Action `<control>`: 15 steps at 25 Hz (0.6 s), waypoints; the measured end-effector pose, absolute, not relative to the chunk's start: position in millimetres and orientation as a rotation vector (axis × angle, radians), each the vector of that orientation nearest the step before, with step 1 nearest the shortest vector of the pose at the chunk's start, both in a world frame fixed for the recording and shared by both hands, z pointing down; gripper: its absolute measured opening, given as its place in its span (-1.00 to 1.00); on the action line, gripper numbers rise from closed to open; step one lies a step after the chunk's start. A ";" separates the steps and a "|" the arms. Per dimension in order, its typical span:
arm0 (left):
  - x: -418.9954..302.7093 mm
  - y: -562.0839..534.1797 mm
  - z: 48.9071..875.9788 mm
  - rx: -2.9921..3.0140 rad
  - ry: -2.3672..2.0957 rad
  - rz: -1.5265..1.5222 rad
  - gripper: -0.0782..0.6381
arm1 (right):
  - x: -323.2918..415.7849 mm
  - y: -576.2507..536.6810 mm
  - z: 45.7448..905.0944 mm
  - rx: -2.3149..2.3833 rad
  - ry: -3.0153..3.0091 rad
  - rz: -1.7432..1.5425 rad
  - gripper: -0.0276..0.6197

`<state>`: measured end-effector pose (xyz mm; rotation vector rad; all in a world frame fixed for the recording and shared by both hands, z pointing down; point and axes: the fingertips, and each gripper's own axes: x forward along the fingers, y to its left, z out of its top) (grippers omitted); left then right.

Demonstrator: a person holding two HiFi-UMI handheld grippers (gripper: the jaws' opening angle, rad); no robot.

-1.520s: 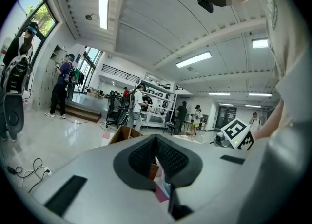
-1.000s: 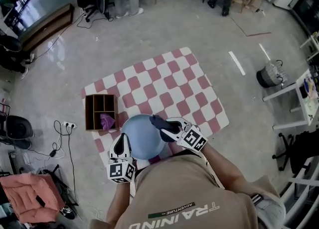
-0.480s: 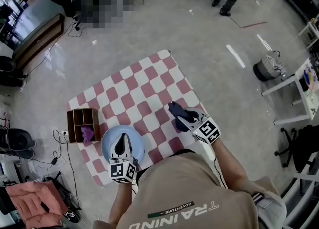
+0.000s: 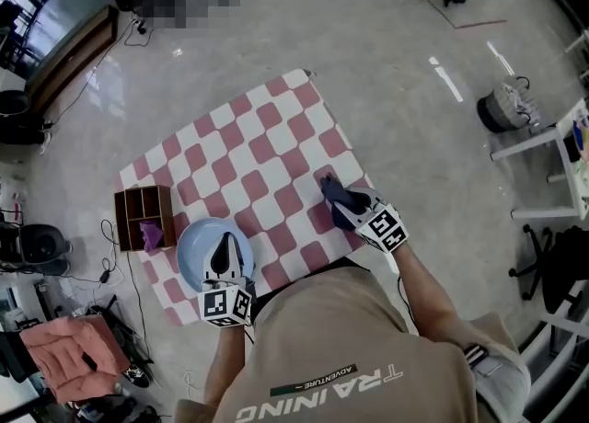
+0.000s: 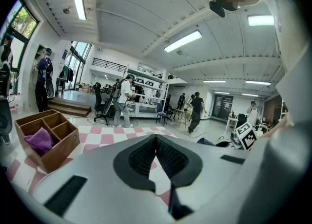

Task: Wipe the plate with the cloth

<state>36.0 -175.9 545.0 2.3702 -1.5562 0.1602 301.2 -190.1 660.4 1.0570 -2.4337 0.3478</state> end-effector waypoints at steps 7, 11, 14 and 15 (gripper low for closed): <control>36.2 -173.2 545.8 2.339 -1.582 0.120 -0.75 | 302.4 -185.7 711.6 0.998 -2.323 0.399 -0.50; 24.1 -166.8 546.1 2.344 -1.593 0.099 -0.75 | 296.9 -182.0 709.5 1.006 -2.299 0.427 -0.33; 13.2 -160.1 544.3 2.328 -1.611 0.065 -0.75 | 299.4 -179.7 691.0 1.055 -2.298 0.384 -0.31; 9.9 -158.1 543.5 2.326 -1.614 0.057 -0.75 | 298.8 -180.0 680.5 1.072 -2.307 0.363 -0.31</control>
